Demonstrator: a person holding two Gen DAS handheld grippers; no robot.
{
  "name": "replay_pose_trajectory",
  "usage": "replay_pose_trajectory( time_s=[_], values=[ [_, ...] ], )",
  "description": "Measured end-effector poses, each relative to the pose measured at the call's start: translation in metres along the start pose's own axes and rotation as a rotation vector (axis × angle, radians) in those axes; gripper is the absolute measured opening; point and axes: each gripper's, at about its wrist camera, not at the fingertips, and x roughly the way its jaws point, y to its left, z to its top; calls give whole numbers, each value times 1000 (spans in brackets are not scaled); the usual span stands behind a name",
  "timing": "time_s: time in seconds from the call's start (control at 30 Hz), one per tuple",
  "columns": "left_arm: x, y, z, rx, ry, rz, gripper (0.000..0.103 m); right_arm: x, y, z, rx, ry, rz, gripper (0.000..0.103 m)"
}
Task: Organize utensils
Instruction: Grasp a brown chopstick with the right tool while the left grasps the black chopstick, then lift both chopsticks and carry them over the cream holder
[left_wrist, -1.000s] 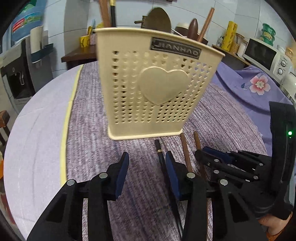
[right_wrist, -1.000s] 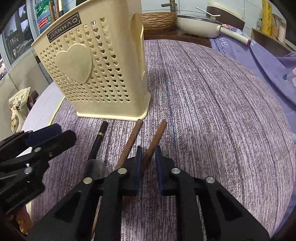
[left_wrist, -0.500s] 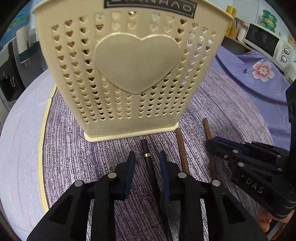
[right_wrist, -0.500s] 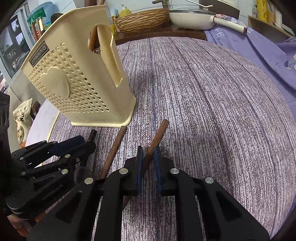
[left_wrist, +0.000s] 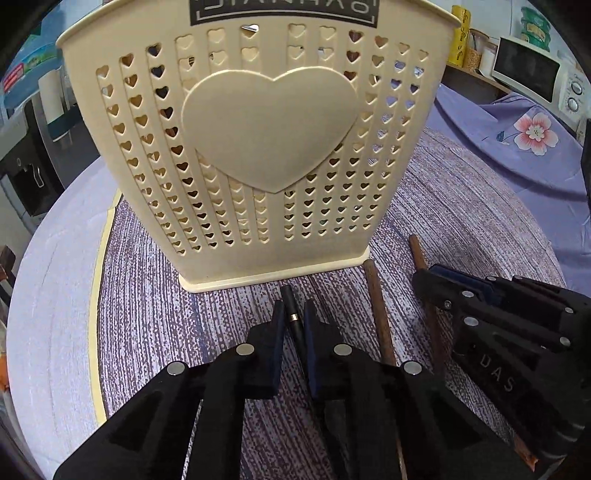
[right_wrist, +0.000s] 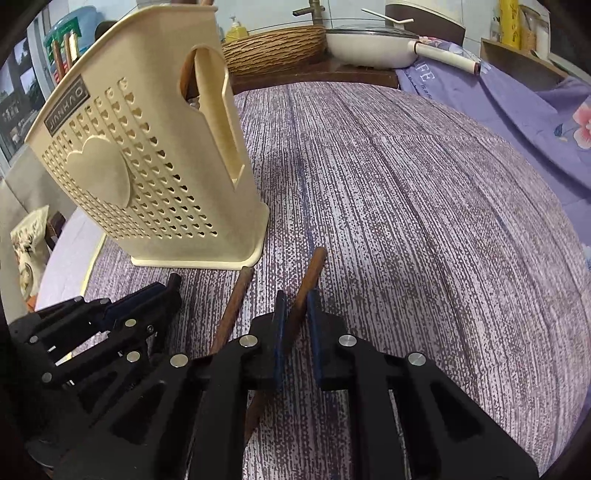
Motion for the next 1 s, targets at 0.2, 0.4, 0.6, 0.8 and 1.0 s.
replay_pose_trajectory(
  time_s=[0.2, 0.4, 0.6, 0.8, 1.0],
  values=[
    [-8, 23, -5, -76, -10, -65, 9, -7, -20, 1, 114, -11, 148, 10],
    [-44, 38, -5, -122, -83, -116, 8, -32, -30, 3, 183, -43, 305, 9],
    [-101, 53, -8, -143, -200, -164, 8, -74, -33, 3, 201, -105, 452, 8],
    [-153, 62, -13, -150, -307, -194, 8, -124, -29, 5, 141, -194, 534, 7],
    [-186, 58, -15, -131, -368, -208, 7, -166, -23, 3, 54, -260, 570, 7]
  ],
)
